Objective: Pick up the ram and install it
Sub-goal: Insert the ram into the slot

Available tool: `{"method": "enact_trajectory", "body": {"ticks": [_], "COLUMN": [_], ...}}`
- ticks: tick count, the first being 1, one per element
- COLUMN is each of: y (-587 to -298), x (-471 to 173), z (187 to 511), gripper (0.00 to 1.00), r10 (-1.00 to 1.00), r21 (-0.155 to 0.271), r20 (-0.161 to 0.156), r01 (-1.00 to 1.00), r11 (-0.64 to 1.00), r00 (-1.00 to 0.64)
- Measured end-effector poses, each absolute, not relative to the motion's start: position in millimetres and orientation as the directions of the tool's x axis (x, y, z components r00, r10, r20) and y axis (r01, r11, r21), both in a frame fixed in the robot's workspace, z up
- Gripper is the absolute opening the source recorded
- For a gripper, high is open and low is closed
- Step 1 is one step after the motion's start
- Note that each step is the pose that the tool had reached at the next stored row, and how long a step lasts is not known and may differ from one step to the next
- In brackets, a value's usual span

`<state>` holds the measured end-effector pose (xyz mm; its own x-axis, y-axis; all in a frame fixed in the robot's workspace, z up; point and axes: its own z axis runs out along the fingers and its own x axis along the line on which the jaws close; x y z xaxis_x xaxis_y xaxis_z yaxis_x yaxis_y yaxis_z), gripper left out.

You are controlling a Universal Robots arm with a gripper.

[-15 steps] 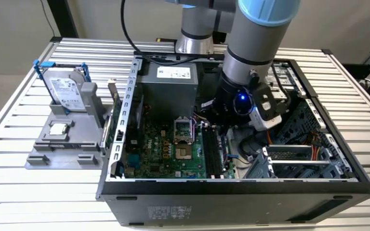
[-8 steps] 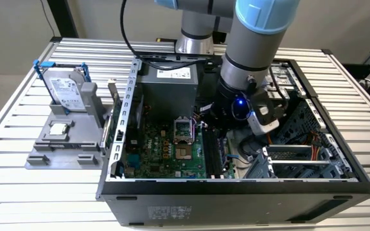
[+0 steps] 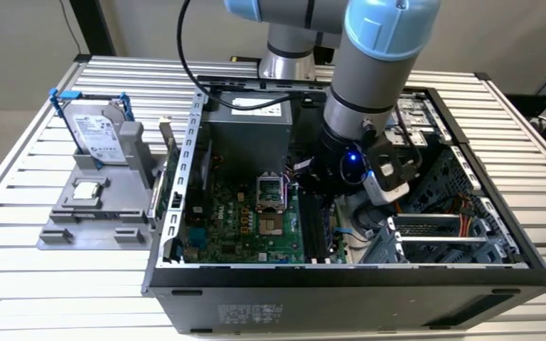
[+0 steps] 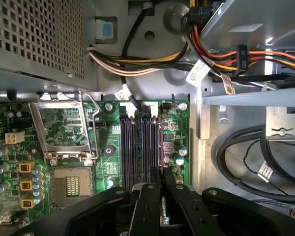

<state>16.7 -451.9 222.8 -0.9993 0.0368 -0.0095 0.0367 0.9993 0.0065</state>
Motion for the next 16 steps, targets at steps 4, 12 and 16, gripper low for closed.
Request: {"method": "enact_trajectory", "body": {"ticks": [4, 12, 16], "y": [-452.3, -453.1, -453.2], "x": [16.1, 14.0, 13.9], "z": [222.4, 220.9, 219.7], "gripper": [0.00, 0.00, 0.00], "r10": [0.029, 0.020, 0.020], "r21": [0.006, 0.005, 0.004], "r20": [-0.009, -0.008, -0.007], "r01": [0.029, 0.020, 0.020], "r11": [1.000, 1.000, 1.000], "r00": [-1.000, -1.000, -1.000]}}
